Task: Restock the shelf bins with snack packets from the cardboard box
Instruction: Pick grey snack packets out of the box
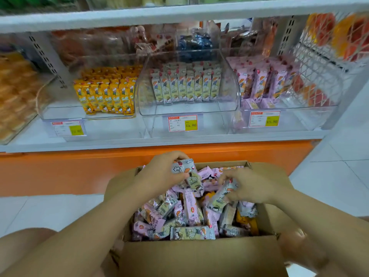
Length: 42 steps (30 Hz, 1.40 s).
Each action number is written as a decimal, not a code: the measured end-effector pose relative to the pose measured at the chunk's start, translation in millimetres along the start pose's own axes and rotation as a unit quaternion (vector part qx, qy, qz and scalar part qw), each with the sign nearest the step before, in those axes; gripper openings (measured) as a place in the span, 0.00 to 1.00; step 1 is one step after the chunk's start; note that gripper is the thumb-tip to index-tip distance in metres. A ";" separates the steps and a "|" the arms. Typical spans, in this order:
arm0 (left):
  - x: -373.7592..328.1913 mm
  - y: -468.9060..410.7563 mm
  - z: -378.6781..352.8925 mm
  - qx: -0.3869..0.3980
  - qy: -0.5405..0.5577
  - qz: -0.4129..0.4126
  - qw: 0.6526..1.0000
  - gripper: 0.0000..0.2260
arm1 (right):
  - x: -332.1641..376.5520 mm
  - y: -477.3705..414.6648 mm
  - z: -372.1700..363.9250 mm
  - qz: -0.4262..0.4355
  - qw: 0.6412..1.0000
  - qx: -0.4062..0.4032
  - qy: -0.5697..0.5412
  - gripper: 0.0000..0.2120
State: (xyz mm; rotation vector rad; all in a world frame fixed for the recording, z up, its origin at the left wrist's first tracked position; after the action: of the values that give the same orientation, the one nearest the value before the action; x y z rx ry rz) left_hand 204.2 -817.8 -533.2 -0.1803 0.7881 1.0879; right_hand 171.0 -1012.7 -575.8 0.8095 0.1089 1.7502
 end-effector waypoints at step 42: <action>-59.6 -260.6 104.4 -0.117 -0.200 -0.047 0.972 0.20 | -7.9 -130.1 266.5 0.018 0.929 -0.366 0.059 0.09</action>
State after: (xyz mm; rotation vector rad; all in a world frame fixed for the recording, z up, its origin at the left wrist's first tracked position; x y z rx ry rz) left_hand 461.4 -934.0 -480.9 -0.1883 0.2862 1.0798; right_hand 429.0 -1060.4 -437.4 0.1572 -0.4621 1.6872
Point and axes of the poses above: each hand's wrist, its own y-axis away from the middle knuckle, its own z-axis out of the back of the hand, x = y × z, the point moved 5 cm from there along -y, towards the middle knuckle, and after that the axes turned 5 degrees about x, right-handed, at the moved point
